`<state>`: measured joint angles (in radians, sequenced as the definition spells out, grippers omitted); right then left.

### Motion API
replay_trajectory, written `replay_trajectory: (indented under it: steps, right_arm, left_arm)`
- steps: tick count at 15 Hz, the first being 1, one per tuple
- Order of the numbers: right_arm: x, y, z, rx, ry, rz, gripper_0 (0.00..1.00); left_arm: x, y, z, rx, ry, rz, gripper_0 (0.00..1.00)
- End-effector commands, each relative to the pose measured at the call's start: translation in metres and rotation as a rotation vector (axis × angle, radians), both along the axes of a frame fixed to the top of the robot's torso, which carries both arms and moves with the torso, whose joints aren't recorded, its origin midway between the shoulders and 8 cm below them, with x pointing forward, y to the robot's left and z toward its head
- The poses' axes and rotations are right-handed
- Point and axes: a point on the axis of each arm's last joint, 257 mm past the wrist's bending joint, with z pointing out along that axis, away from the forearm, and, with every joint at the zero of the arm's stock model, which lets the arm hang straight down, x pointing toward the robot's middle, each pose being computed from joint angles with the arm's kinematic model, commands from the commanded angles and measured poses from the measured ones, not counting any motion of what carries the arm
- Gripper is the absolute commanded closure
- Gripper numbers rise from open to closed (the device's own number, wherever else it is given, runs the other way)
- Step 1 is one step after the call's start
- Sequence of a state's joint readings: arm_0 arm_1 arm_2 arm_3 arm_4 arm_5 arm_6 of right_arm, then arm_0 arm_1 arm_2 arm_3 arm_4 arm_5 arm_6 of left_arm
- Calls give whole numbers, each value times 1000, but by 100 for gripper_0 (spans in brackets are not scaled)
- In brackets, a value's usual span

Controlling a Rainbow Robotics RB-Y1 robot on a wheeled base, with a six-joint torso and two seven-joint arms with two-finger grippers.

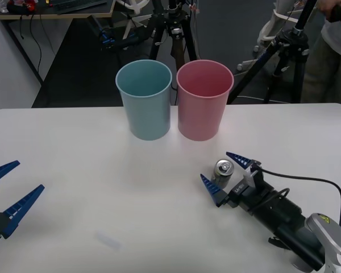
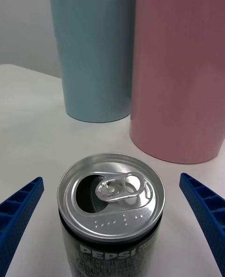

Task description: Grasp the object on the table and drop it into the matching bin: aluminum can to the light blue bin, PET bottle to the pink bin.

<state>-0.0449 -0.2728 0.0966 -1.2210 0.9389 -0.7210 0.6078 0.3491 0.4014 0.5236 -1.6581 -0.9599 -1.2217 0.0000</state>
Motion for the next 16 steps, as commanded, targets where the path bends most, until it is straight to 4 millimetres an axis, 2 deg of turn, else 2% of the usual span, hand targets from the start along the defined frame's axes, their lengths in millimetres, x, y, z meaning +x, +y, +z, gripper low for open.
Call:
replay_trajectory:
  steps: [1, 7, 8, 10, 16]
  right_arm:
    - [2, 0, -10, 3, 23, 5, 0]
    - [2, 4, -12, 2, 20, 20, 0]
    - [2, 4, -11, 3, 17, 24, 3]
    - [1, 5, -11, 1, 16, 26, 100]
    - [1, 6, -10, 3, 13, 29, 100]
  left_arm:
    - [0, 0, 0, 0, 0, 0, 0]
    - [0, 0, 0, 0, 0, 0, 0]
    - [0, 0, 0, 0, 0, 0, 0]
    - [0, 0, 0, 0, 0, 0, 0]
    - [0, 0, 0, 0, 0, 0, 0]
